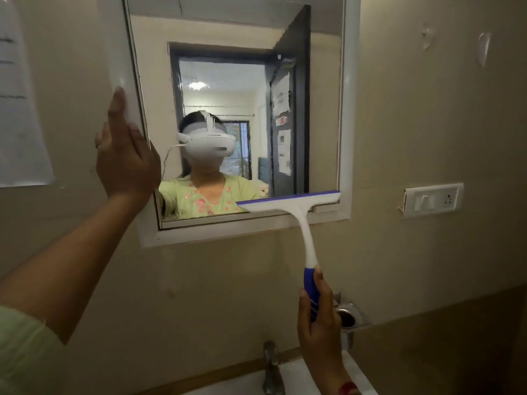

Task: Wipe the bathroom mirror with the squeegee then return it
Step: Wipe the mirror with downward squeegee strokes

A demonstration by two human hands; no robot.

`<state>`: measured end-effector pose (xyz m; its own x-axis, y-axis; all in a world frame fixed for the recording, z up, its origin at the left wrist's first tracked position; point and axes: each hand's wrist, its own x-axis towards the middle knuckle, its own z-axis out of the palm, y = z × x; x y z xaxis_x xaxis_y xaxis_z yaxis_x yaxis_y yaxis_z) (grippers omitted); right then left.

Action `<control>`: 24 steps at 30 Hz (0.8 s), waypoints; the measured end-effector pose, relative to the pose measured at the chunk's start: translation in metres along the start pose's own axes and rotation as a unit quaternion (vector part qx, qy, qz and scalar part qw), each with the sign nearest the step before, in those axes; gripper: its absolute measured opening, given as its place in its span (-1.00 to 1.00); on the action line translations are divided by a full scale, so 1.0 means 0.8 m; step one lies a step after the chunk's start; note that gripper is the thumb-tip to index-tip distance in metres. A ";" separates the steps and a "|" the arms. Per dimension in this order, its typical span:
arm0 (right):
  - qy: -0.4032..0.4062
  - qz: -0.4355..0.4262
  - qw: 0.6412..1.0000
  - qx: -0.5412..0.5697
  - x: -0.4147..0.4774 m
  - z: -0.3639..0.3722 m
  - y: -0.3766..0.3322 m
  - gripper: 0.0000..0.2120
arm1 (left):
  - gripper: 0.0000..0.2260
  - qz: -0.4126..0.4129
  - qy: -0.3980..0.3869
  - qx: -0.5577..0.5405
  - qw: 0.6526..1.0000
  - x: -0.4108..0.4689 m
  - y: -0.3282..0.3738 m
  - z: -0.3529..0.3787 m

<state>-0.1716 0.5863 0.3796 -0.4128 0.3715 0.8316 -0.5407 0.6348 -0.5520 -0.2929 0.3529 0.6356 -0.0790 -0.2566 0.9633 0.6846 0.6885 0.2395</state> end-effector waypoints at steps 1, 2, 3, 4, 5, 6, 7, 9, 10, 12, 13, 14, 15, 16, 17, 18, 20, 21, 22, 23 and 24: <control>0.001 0.002 1.000 0.002 -0.003 -0.001 -0.002 -0.46 | -0.60 0.002 0.005 0.000 1.000 0.001 -0.003 0.002; 0.006 0.005 1.000 0.007 -0.002 -0.001 -0.006 -0.46 | -0.60 0.007 0.012 0.001 1.000 0.002 -0.006 0.004; 0.012 0.006 1.000 0.016 0.002 -0.001 -0.010 -0.48 | -0.61 0.011 0.021 0.001 1.000 0.003 -0.009 0.006; 0.017 0.007 0.999 0.027 0.007 -0.001 -0.015 -0.53 | -0.61 0.015 0.028 -0.001 0.999 0.003 -0.012 0.009; 0.021 0.008 0.999 0.038 0.015 -0.001 -0.020 -0.57 | -0.62 0.017 0.035 -0.005 0.999 0.004 -0.014 0.012; 0.024 0.011 0.998 0.048 0.022 0.000 -0.026 -0.58 | -0.62 0.014 0.041 -0.013 0.999 0.005 -0.017 0.015; 0.026 0.013 0.998 0.053 0.028 -0.001 -0.031 -0.59 | -0.63 0.007 0.045 -0.026 0.999 0.004 -0.018 0.016; 0.029 0.012 0.998 0.052 0.033 -0.002 -0.034 -0.58 | -0.63 -0.004 0.050 -0.063 0.997 0.004 -0.019 0.017; 0.029 0.011 0.998 0.048 0.032 -0.003 -0.033 -0.57 | -0.63 -0.003 0.053 -0.082 0.995 0.004 -0.020 0.017; 0.025 0.007 0.999 0.024 0.023 -0.005 -0.029 -0.57 | -0.63 0.003 0.055 -0.103 0.993 0.005 -0.021 0.015; 0.021 0.009 1.000 0.012 0.015 -0.008 -0.026 -0.57 | -0.64 0.004 0.054 -0.107 0.993 0.005 -0.020 0.014; 0.015 0.016 1.000 0.004 0.008 -0.009 -0.024 -0.56 | -0.63 0.004 0.051 -0.109 0.993 0.005 -0.018 0.012; 0.006 0.023 1.000 -0.001 0.001 -0.012 -0.022 -0.55 | -0.63 0.002 0.048 -0.107 0.993 0.005 -0.016 0.009; -0.002 0.026 1.000 -0.007 -0.004 -0.014 -0.020 -0.54 | -0.63 -0.002 0.045 -0.098 0.994 0.004 -0.014 0.008; -0.007 0.027 1.000 -0.013 -0.008 -0.017 -0.019 -0.54 | -0.62 -0.006 0.041 -0.083 0.996 0.004 -0.013 0.007; -0.009 0.027 0.999 -0.019 -0.010 -0.019 -0.019 -0.53 | -0.62 -0.007 0.036 -0.068 0.997 0.003 -0.012 0.007; -0.007 0.027 0.999 -0.022 -0.010 -0.021 -0.020 -0.53 | -0.61 -0.005 0.024 -0.038 0.999 0.002 -0.009 0.005; -0.006 0.024 0.999 -0.021 -0.010 -0.021 -0.021 -0.54 | -0.61 -0.005 0.019 -0.024 1.000 0.002 -0.007 0.004; -0.004 0.020 1.000 -0.020 -0.010 -0.022 -0.022 -0.53 | -0.61 -0.004 0.015 -0.012 1.000 0.002 -0.006 0.003; -0.003 0.016 1.000 -0.019 -0.010 -0.023 -0.022 -0.52 | -0.60 -0.002 0.011 -0.005 1.000 0.003 -0.005 0.001; -0.001 0.014 1.000 -0.017 -0.009 -0.025 -0.023 -0.51 | -0.60 -0.001 0.006 -0.001 1.000 0.004 -0.003 0.000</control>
<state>-0.1440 0.5851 0.3849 -0.4284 0.3884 0.8158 -0.5032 0.6474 -0.5725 -0.2948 0.3503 0.6379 -0.0704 -0.2662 0.9613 0.6855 0.6872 0.2405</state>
